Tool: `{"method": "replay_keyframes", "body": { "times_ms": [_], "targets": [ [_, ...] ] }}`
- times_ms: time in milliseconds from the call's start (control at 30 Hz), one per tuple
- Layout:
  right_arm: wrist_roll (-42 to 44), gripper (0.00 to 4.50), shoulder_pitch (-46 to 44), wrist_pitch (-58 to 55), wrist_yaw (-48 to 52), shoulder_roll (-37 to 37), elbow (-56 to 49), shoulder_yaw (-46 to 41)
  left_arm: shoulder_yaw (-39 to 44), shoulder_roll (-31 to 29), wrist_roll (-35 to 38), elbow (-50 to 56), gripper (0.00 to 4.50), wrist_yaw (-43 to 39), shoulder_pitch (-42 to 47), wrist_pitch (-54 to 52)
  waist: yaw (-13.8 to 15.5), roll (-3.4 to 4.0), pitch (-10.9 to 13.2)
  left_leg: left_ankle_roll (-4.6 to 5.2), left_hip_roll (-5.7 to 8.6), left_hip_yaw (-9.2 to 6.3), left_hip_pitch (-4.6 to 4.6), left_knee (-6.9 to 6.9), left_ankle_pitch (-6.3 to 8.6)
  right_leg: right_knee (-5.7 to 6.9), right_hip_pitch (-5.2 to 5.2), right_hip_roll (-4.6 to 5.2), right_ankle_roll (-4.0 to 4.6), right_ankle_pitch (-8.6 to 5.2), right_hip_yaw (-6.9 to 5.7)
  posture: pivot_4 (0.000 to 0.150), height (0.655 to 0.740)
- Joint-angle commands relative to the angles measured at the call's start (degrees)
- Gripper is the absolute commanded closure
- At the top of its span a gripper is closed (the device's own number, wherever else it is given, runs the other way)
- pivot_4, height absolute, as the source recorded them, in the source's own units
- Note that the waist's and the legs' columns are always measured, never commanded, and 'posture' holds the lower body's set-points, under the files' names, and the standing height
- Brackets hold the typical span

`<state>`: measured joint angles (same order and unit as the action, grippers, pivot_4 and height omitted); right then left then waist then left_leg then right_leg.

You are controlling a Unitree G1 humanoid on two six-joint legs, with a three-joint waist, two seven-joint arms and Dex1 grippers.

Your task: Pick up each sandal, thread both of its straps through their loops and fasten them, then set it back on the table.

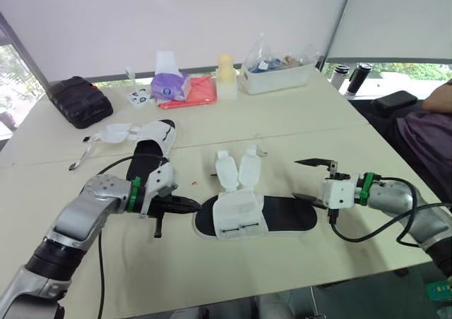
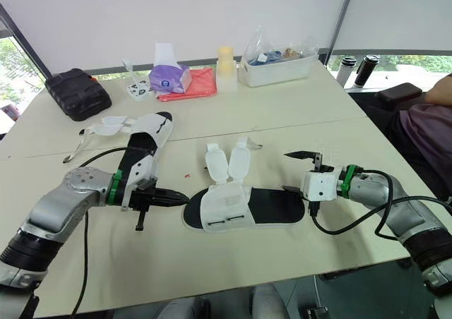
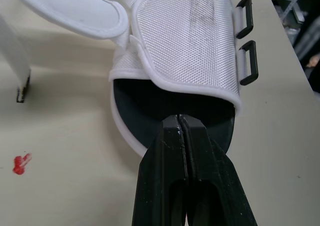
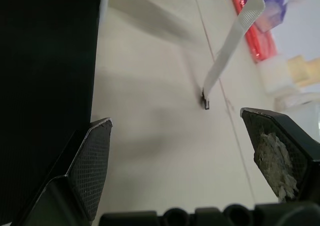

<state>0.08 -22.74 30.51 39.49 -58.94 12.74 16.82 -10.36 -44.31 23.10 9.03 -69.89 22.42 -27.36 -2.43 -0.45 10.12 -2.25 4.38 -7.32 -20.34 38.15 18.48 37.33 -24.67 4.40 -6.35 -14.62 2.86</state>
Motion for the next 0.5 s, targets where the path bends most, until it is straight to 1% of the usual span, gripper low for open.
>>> {"method": "replay_keyframes", "body": {
  "times_ms": [33,200,333,500],
  "targets": [
    [1.78,0.0,-2.56,-4.02,2.42,2.46,-0.99,-3.37,-1.24,0.9,-0.89,3.71,4.47,1.54,-1.35,-0.38,0.04,0.0,0.0,0.0,0.0,0.0,0.0,0.0,0.0,-0.01,0.0,0.01,0.0,0.0,0.0,0.15,0.74],
    [-1.52,0.0,-8.52,-7.95,3.92,7.93,5.14,-3.35,-4.62,3.56,-5.04,2.6,4.47,4.68,-2.46,1.11,0.1,0.0,0.0,-0.01,0.01,0.0,-0.01,0.0,-0.01,-0.02,0.0,0.02,-0.01,0.02,-0.01,0.15,0.74],
    [-4.89,0.0,-15.14,-11.26,1.96,14.31,13.59,-2.63,-7.64,4.96,-8.91,1.59,4.47,6.03,-2.65,2.74,0.07,0.0,0.0,-0.1,0.01,0.0,-0.01,0.01,-0.05,-0.04,0.0,0.02,0.01,0.04,-0.02,0.15,0.74],
    [-10.01,0.0,-22.46,-10.64,0.0,20.48,24.59,-1.23,-8.05,5.66,-10.43,0.79,4.47,6.18,-2.09,3.44,0.58,0.01,-0.01,-0.28,0.05,0.0,-0.02,0.01,-0.16,-0.06,0.01,0.08,0.01,0.06,-0.02,0.15,0.74]
  ]
}}
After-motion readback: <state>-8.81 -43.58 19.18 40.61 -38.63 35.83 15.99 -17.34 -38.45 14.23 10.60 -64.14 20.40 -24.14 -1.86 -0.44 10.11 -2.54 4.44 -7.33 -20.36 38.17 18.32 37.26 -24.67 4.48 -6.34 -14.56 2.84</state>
